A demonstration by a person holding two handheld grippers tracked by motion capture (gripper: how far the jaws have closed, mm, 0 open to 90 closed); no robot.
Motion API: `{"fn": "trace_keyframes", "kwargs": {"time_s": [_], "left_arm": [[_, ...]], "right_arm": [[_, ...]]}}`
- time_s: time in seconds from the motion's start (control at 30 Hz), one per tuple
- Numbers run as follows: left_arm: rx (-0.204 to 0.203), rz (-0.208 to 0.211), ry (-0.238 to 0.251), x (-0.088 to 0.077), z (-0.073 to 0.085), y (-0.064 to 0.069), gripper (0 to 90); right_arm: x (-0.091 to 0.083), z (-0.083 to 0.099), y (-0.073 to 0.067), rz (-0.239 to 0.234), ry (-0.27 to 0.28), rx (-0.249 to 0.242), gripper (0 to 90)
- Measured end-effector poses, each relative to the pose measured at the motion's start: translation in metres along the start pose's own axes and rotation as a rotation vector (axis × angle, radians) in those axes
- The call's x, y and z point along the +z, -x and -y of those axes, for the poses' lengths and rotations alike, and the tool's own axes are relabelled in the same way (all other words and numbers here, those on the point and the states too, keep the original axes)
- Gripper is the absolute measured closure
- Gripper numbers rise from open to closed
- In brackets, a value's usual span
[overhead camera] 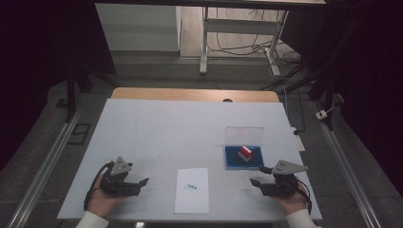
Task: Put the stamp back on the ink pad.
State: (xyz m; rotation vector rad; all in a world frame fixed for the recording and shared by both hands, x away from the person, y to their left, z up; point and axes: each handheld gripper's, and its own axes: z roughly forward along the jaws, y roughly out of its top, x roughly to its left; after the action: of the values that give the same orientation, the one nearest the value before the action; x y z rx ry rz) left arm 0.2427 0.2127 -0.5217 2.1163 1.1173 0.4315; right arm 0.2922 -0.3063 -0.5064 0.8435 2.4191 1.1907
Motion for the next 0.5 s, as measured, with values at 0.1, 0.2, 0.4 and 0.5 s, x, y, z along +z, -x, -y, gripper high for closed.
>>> {"fn": "trace_keyframes", "kwargs": {"time_s": [0.1,0.2,0.4,0.5], "left_arm": [[0.001,-0.002,0.0,0.0,-0.0001,0.0005,17.0],[0.001,-0.001,0.0,0.0,-0.0001,0.0003,17.0],[0.002,0.0,-0.002,0.0001,0.0001,-0.0002,17.1],[0.002,-0.001,-0.002,-0.0001,0.0001,-0.0003,17.1]], "right_arm": [[-0.001,-0.0004,0.0006,0.006,0.005,0.0,36.2],[-0.0014,-0.0003,0.0012,0.0,0.005,0.0,36.3],[-0.0002,-0.0004,0.0008,-0.002,0.0,-0.008,36.3],[0.0002,-0.0006,0.0001,0.002,0.001,-0.009,36.3]]}}
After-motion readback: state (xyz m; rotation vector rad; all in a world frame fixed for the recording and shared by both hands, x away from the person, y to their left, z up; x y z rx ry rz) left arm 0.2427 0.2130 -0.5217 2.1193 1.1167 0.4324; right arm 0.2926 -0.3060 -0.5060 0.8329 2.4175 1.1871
